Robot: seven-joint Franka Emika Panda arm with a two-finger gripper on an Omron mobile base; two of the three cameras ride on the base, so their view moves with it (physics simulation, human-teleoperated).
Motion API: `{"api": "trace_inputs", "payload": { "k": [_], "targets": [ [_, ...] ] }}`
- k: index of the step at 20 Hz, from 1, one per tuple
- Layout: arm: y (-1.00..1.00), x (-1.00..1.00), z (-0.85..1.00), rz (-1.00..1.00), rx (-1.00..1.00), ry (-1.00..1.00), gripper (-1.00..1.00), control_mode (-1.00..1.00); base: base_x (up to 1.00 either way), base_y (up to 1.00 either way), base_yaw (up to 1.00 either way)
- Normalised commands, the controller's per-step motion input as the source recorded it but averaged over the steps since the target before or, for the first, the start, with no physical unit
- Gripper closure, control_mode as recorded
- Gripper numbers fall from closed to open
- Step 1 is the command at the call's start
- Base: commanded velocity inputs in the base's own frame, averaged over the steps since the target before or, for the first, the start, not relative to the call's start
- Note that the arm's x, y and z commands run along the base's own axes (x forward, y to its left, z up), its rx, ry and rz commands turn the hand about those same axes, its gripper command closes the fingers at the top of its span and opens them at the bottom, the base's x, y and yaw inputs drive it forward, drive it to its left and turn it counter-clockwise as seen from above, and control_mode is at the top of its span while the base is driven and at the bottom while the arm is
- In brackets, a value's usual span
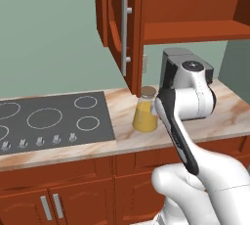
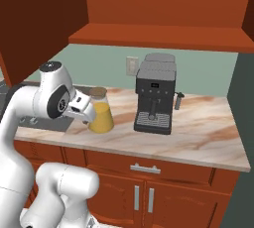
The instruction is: There is a tray on the dining counter. Grab the cup, mug, and pitcher and place them on the tray. The pitcher may be placed next to the tray if it cannot fit the tray.
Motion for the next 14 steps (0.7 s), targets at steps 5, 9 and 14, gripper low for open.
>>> {"api": "trace_inputs", "payload": {
  "k": [5, 9, 14],
  "targets": [
    [0.11, 0.19, -0.05, 0.00, 0.00, -0.04, -1.00, -1.00, 0.00, 0.00, 0.00],
    [0.15, 0.20, -0.05, 0.00, 0.00, -0.13, -1.00, -1.00, 0.00, 0.00, 0.00],
    [0.16, 0.15, -0.10, 0.00, 0.00, -0.07, -1.00, -1.00, 0.00, 0.00, 0.00]
  ]
}}
